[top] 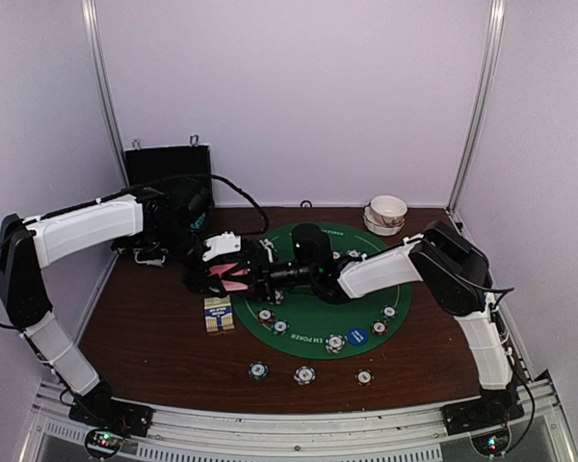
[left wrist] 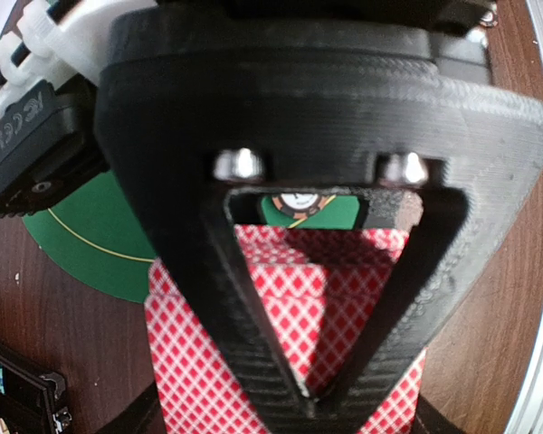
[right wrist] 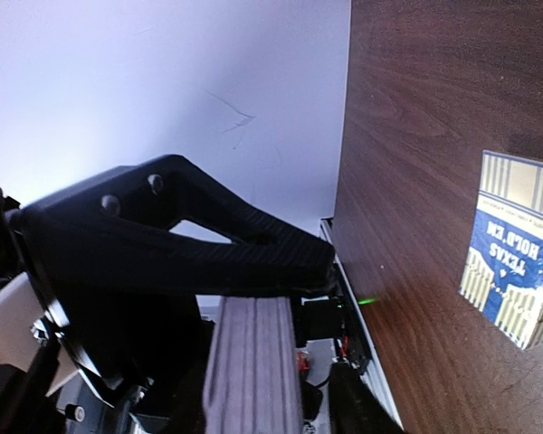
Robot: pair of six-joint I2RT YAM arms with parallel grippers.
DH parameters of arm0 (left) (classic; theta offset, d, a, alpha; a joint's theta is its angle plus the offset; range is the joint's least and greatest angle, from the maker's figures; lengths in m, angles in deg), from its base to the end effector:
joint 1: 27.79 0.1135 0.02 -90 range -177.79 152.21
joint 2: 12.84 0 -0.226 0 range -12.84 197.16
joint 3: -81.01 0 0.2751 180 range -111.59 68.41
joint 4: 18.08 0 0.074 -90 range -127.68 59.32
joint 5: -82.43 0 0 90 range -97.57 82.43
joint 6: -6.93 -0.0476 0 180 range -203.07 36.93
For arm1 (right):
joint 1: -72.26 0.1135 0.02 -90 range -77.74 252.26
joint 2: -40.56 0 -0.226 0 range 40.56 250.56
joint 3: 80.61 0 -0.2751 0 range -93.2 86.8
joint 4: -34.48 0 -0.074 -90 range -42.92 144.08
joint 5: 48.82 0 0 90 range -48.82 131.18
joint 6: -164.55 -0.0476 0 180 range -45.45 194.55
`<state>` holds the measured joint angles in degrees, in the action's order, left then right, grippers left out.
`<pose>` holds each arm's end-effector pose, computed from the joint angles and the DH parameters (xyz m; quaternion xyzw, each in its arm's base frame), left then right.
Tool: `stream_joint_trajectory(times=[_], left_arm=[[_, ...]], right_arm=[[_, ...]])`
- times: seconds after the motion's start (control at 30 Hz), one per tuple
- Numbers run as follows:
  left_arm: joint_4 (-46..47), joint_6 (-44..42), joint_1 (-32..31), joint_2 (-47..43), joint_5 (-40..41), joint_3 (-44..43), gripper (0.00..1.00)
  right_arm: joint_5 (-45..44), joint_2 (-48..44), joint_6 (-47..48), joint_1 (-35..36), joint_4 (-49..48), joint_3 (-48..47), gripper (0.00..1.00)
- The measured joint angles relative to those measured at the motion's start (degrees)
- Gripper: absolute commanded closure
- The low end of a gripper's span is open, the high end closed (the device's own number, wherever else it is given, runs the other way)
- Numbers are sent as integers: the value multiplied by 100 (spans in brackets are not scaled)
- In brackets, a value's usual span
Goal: Distribute texas hold em gaming equipment
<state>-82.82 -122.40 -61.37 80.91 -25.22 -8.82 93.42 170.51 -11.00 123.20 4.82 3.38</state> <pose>0.2858 -0.2071 0.2090 0.5999 0.7642 -0.1414 0.1903 0.2835 0.4090 0.1255 0.0901 -0.7174 -0.6869 0.0734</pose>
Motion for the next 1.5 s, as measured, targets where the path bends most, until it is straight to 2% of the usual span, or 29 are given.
stream_joint_trajectory(times=[0.1,0.3,0.83,1.2,1.5], left_arm=[[-2,0,0,0,-7,0,57],[-2,2,0,0,-39,0,58],[-74,0,-2,7,-42,-4,69],[-85,0,-2,0,-28,-20,75],[-103,-4,-24,-2,-7,-20,78]], right_arm=[[4,0,153,11,269,-68,53],[-4,0,258,68,566,-323,52],[-195,-188,839,85,1445,-341,60],[-389,-632,1633,-7,2634,-319,57],[-472,-763,1836,-13,3005,-319,55]])
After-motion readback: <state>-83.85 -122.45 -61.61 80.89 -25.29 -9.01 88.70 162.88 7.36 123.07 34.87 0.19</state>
